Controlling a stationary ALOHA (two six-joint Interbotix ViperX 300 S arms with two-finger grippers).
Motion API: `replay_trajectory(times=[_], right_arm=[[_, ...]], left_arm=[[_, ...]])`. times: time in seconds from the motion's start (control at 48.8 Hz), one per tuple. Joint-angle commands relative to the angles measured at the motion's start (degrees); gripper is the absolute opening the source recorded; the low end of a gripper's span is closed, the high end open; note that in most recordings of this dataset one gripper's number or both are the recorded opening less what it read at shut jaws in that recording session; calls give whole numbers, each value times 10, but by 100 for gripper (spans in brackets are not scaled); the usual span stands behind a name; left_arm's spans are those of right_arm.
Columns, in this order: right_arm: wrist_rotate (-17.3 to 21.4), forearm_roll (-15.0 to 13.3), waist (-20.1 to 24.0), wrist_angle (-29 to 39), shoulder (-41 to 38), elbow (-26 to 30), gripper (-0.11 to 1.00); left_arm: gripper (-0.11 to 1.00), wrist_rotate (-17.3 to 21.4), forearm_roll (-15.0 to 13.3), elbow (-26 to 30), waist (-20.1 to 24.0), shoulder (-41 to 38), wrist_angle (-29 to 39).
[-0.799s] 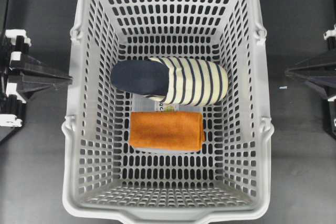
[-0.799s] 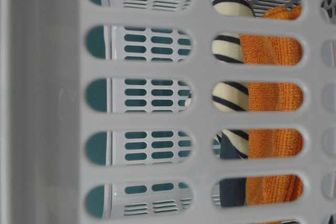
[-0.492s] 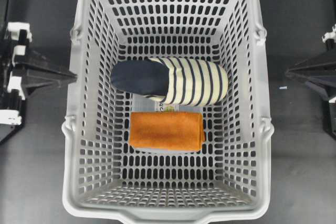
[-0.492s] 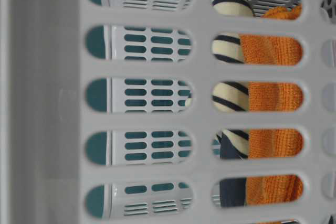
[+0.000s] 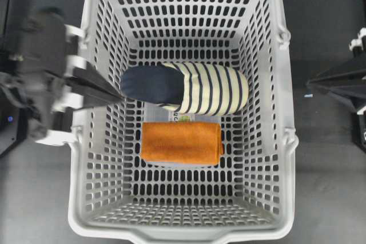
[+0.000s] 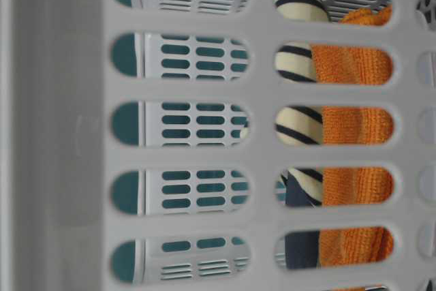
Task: Pick up the orange cloth from the shopping basket with the left arm.
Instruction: 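Move the left gripper over the basket toward the orange cloth, then lower the open left gripper into the basket around the orange cloth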
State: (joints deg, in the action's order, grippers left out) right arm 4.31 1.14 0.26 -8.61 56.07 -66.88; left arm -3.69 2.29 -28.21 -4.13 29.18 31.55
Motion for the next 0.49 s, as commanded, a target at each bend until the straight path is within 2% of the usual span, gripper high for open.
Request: replay_trajectory(times=[0.0, 0.082, 0.143, 0.369, 0.43, 0.471], right_arm=[[-1, 3, 3, 8, -2, 18, 0], [-4, 1, 3, 11, -1, 22, 1], [-3, 0, 3, 12, -1, 22, 8], [-1, 0, 4, 13, 0, 23, 68], [-1, 0, 5, 18, 1, 22, 77], [-1, 0, 5, 21, 2, 22, 78]], left_arm=[[0, -1, 3, 44, -4, -36, 18], [0, -3, 2, 72, -4, -68, 36], [0, -4, 3, 91, -7, -87, 42], [0, -4, 2, 136, -4, -134, 86], [0, -4, 3, 146, -4, -145, 105], [1, -5, 3, 152, -3, -153, 118]])
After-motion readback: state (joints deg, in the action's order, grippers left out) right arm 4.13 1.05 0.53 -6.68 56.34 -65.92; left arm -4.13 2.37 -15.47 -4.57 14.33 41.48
